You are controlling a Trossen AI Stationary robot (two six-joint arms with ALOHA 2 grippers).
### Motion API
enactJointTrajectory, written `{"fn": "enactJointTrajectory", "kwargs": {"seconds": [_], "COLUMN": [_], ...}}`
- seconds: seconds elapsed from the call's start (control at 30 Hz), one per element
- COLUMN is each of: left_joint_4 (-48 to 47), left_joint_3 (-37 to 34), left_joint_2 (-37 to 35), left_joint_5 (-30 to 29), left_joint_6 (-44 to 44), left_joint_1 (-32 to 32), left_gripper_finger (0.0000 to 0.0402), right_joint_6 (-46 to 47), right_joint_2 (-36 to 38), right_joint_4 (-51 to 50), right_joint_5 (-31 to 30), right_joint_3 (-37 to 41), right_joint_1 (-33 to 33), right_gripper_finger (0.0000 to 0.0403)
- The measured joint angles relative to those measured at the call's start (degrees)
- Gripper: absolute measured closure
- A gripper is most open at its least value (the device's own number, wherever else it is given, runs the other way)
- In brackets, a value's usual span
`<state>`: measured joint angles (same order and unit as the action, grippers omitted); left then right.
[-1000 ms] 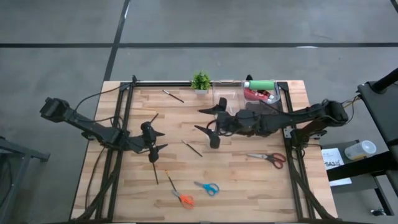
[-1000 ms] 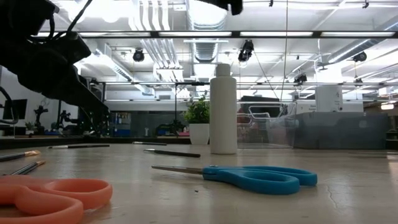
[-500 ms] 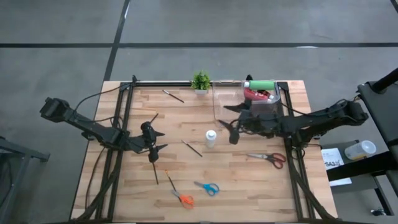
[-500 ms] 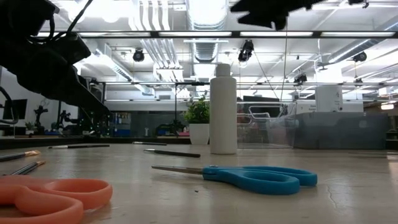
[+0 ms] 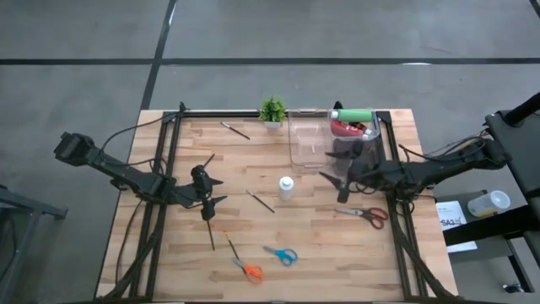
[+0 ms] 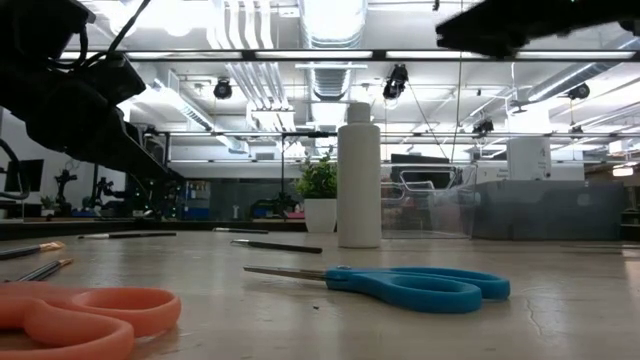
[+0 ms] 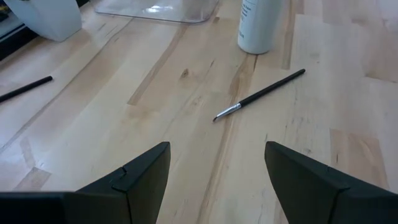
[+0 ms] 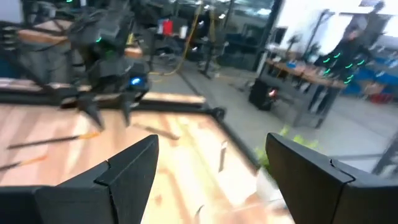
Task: Pick & Place Paint Supplies
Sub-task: Put the white paint bottle into the right transparent bin
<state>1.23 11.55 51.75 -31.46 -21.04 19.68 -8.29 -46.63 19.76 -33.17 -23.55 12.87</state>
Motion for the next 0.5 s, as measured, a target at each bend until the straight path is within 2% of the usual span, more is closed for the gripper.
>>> {"fn": "enactJointTrajectory", "kwargs": {"seconds": [0.1,0.17,0.37,0.43,0.5], "left_joint_4": [0.0,0.0,0.0,0.0,0.0], "left_joint_3": [0.0,0.0,0.0,0.0,0.0], "left_joint_2": [0.0,0.0,0.0,0.0,0.0], "left_joint_5": [0.0,0.0,0.0,0.0,0.0], "left_joint_6": [0.0,0.0,0.0,0.0,0.0], "left_joint_1": [0.0,0.0,0.0,0.0,0.0], "left_gripper_finger": [0.0135,0.0135,0.0135,0.0135,0.0135], "right_joint_6": [6.0,10.0,14.3,13.9,15.8], "right_joint_2": [0.2,0.1,0.1,0.1,0.1], "right_joint_4": [0.2,0.1,0.3,0.2,0.5], "right_joint_5": [0.3,2.6,22.5,25.6,25.7], "right_joint_3": [2.7,4.3,8.3,9.6,10.9], "right_joint_1": [0.7,0.8,0.8,0.8,0.8], "right_gripper_finger": [0.0108,0.0108,0.0108,0.0108,0.0108]}}
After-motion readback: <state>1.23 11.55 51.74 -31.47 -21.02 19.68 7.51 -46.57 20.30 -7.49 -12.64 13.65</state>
